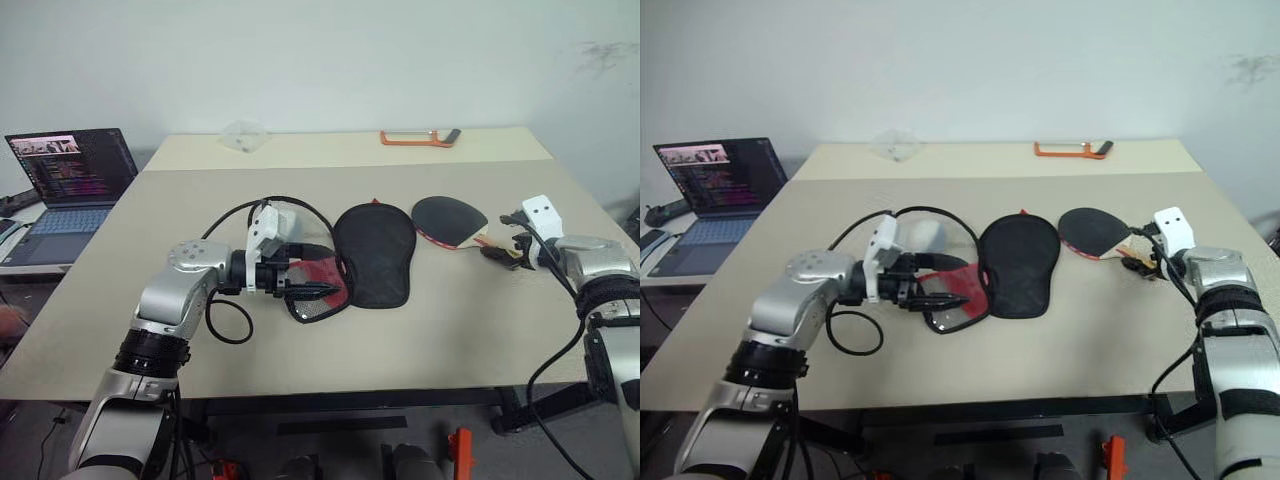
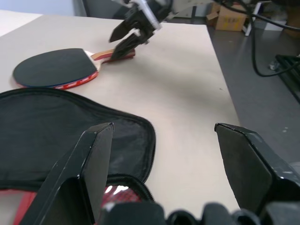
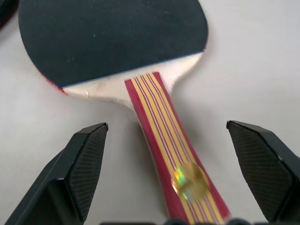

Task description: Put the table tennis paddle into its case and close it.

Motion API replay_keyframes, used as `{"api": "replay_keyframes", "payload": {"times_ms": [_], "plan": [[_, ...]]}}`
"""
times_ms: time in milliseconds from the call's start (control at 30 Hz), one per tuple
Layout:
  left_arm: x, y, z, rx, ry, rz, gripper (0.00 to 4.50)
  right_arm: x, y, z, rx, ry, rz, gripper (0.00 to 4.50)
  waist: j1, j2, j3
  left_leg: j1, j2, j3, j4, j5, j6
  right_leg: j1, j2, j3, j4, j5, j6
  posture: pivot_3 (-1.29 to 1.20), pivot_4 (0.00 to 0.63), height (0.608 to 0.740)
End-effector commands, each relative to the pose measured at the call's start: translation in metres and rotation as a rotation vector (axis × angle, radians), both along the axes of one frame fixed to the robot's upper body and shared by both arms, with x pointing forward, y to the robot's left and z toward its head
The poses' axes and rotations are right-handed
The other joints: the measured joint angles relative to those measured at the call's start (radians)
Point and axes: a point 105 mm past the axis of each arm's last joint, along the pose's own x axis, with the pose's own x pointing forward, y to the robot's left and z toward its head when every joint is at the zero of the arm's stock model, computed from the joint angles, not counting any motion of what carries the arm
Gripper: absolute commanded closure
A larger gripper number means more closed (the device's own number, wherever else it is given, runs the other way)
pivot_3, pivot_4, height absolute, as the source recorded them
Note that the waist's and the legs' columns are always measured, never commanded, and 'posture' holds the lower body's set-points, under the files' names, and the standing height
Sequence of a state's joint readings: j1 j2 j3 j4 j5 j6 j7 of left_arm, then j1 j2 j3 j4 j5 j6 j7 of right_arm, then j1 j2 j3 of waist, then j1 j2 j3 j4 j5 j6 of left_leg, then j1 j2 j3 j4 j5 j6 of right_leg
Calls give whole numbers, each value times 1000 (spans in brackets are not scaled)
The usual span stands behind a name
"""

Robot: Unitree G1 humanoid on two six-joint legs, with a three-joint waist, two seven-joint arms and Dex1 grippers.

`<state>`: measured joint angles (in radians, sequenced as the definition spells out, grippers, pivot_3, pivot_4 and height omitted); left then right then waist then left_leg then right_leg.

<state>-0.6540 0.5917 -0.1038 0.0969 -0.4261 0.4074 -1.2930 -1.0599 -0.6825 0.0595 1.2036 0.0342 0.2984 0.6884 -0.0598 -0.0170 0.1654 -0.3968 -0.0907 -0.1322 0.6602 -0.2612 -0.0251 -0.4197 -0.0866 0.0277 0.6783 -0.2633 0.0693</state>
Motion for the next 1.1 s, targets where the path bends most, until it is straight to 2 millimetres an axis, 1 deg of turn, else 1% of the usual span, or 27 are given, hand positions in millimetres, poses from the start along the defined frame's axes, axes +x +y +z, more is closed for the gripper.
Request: {"api": "replay_keyframes", "payload": {"times_ms": [33,167,267,333,500,533,567,667,733,800,867,967,1000,1100], "plan": [[-3,-7,19,-5,-65,-20,733,1,-3,1,-25,-4,-12,40,3,0,0,0,0,0,0,0,0,0,0,0,0,0,0,0,150,740],[-3,-6,21,3,-69,-4,733,2,-1,-7,-34,10,-34,40,2,0,0,0,0,0,0,0,-1,0,0,1,0,0,0,0,150,740],[-3,-5,22,7,-70,4,733,3,-1,-11,-33,13,-61,609,2,0,0,1,0,1,0,0,-1,0,0,2,0,0,1,0,150,740],[-4,-4,22,8,-71,4,733,3,0,-11,-11,20,-70,1172,2,0,0,1,0,1,1,0,0,1,0,3,1,1,1,0,150,740],[-12,0,22,9,-56,-25,733,3,4,-6,46,31,-64,2841,2,0,0,2,0,2,1,0,0,1,1,4,1,1,2,0,150,740],[-11,3,20,15,-54,-20,733,2,3,-4,55,39,-63,3135,2,0,0,2,0,2,1,0,0,0,1,5,1,1,2,0,150,740],[-10,6,18,16,-53,-8,733,0,1,-3,64,46,-68,3312,2,0,0,2,0,2,0,0,0,0,1,5,1,1,2,0,150,740],[-8,10,15,17,-50,6,733,-6,-2,2,71,57,-67,3352,3,0,0,1,0,2,0,0,0,0,1,5,0,1,2,0,150,740],[-8,10,13,18,-49,4,733,-13,0,7,69,58,-56,3352,5,0,0,0,0,2,0,0,0,0,1,5,0,1,2,0,150,740],[-8,10,10,18,-47,-3,733,-27,8,13,51,52,-40,3352,8,0,0,0,0,2,1,0,0,-1,1,4,0,1,2,0,150,740],[-8,10,8,18,-46,-12,733,-45,17,14,19,55,-23,3352,13,0,0,-2,0,0,0,0,0,-2,0,4,0,0,3,0,150,740],[-5,6,4,21,-45,-26,733,-74,16,7,-7,78,-77,3353,17,0,0,-2,-1,1,1,0,1,-2,0,5,0,0,3,0,150,740],[-5,5,3,21,-46,-31,733,-81,16,6,-11,82,-93,3353,20,0,0,-2,-1,1,1,-1,1,-2,0,5,0,0,3,0,150,740],[-3,2,3,16,-47,-47,733,-97,27,0,4,107,-97,3353,25,0,0,-1,-1,1,2,-2,3,-2,0,5,0,0,3,0,150,740]]}}
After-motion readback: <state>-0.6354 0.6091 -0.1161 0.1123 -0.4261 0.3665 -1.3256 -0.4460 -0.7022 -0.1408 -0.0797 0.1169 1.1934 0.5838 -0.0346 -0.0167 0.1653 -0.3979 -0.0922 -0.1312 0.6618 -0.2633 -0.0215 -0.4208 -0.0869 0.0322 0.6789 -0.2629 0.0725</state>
